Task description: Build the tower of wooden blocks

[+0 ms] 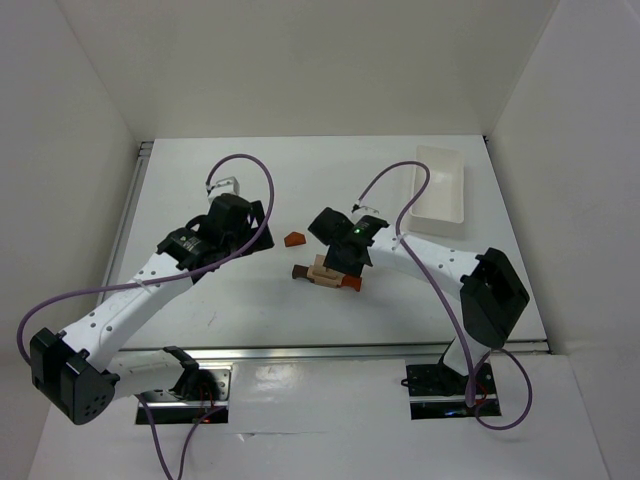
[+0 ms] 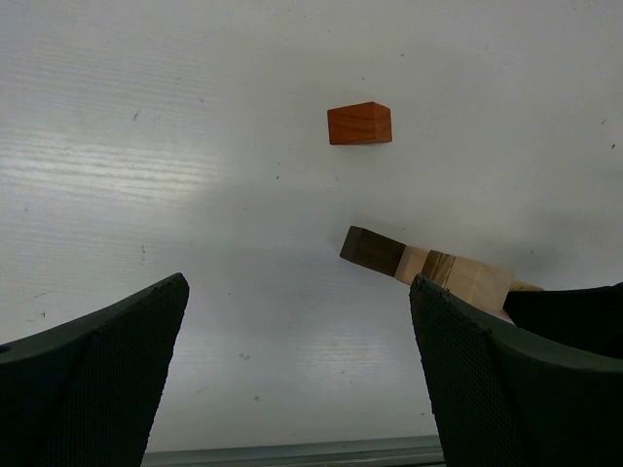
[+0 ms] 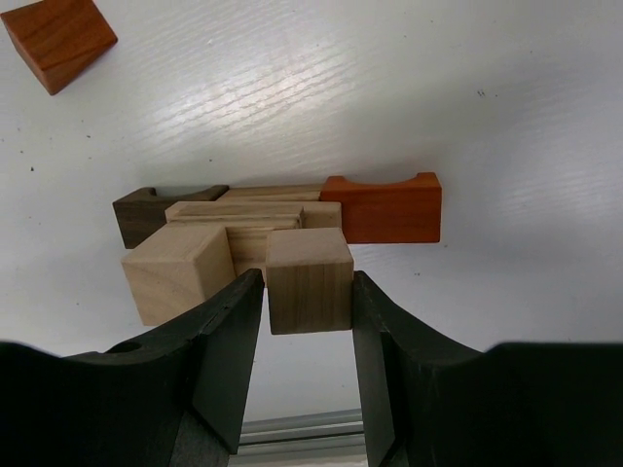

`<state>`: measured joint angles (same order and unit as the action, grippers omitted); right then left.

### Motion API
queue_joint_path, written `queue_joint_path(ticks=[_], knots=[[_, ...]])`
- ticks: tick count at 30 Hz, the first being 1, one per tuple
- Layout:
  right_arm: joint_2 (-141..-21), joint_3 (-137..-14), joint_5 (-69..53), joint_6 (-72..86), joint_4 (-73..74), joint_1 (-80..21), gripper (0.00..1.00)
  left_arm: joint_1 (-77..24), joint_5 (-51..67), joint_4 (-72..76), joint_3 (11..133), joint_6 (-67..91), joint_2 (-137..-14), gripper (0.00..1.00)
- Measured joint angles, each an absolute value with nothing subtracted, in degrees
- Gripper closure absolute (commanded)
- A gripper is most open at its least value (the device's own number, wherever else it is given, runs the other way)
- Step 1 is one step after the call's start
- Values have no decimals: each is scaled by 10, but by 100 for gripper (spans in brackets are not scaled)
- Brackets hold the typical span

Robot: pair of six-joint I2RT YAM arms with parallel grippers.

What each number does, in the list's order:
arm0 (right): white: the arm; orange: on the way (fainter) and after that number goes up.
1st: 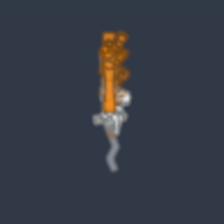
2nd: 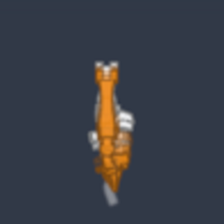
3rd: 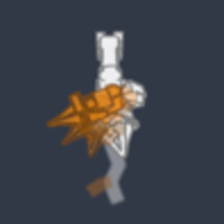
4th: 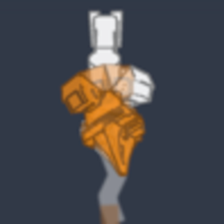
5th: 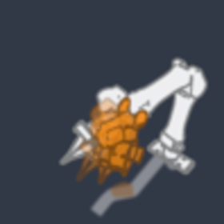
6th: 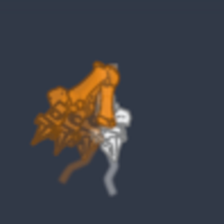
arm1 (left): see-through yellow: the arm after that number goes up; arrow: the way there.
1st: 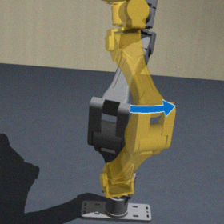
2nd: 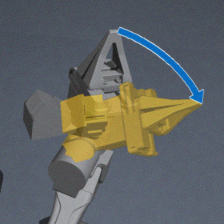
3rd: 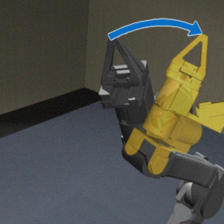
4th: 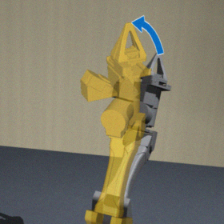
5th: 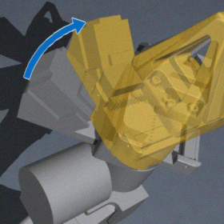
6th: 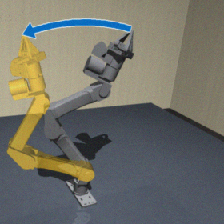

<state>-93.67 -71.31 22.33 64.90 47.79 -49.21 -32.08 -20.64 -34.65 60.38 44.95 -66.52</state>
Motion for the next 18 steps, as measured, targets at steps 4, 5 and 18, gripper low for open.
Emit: queue_joint_path(ticks=[4,5,18], knots=[[-937,-717,224,649,476,-492,51,-321,-207,-347,604,449,-665,0],[-937,-719,224,649,476,-492,51,-321,-206,-347,604,449,-665,0],[-937,-723,227,646,474,-492,51,-321,-197,-342,603,436,-665,2]])
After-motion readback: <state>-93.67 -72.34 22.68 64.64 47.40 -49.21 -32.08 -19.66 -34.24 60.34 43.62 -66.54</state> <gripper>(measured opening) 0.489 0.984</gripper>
